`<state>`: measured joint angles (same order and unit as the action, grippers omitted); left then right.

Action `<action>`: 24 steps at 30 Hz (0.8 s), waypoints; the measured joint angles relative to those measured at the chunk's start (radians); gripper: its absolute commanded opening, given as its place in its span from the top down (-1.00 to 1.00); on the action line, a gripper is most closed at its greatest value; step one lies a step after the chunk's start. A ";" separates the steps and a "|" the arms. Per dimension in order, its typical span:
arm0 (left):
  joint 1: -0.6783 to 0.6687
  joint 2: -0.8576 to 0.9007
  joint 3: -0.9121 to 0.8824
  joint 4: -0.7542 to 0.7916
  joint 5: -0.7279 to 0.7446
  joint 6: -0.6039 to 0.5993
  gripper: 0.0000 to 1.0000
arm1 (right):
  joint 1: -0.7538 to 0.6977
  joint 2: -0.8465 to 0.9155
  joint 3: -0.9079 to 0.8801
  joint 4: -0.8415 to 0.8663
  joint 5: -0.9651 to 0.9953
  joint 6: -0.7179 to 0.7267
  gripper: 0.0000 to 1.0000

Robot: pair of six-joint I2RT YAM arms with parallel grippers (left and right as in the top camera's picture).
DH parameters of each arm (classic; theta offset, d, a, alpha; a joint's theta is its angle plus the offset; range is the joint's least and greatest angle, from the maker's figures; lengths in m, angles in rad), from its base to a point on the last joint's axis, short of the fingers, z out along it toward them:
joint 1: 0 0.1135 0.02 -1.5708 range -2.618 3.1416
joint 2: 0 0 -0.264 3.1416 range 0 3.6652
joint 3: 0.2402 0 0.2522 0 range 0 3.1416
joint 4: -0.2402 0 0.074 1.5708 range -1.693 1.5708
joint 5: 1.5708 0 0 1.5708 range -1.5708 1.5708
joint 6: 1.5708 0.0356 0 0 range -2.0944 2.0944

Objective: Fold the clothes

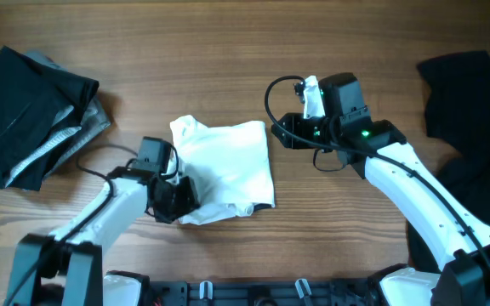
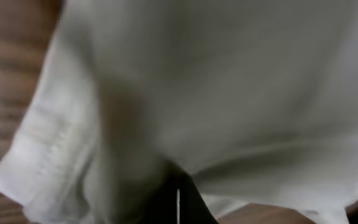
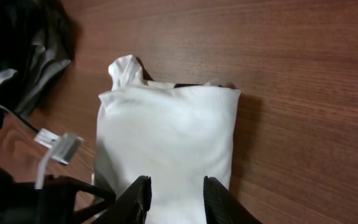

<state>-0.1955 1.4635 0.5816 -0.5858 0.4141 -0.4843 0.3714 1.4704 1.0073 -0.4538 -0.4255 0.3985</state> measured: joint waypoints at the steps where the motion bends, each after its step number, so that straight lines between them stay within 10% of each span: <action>1: 0.000 0.005 0.000 0.003 0.000 -0.029 0.92 | 0.000 0.000 0.000 -0.003 0.000 0.000 0.37; 12: 0.160 0.148 0.056 0.501 -0.095 -0.101 0.69 | 0.000 0.000 0.000 -0.010 0.000 0.000 0.31; 17: 0.169 0.161 0.251 0.307 -0.147 -0.012 -0.13 | 0.000 0.000 0.000 0.018 0.000 0.000 0.18; 24: 0.169 0.156 0.485 -0.119 -0.109 0.061 -0.67 | 0.006 0.026 0.000 0.085 0.003 -0.019 0.33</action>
<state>-0.0269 1.6199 1.0668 -0.7052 0.3050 -0.4232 0.3771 1.4963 1.0073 -0.3687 -0.4225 0.3794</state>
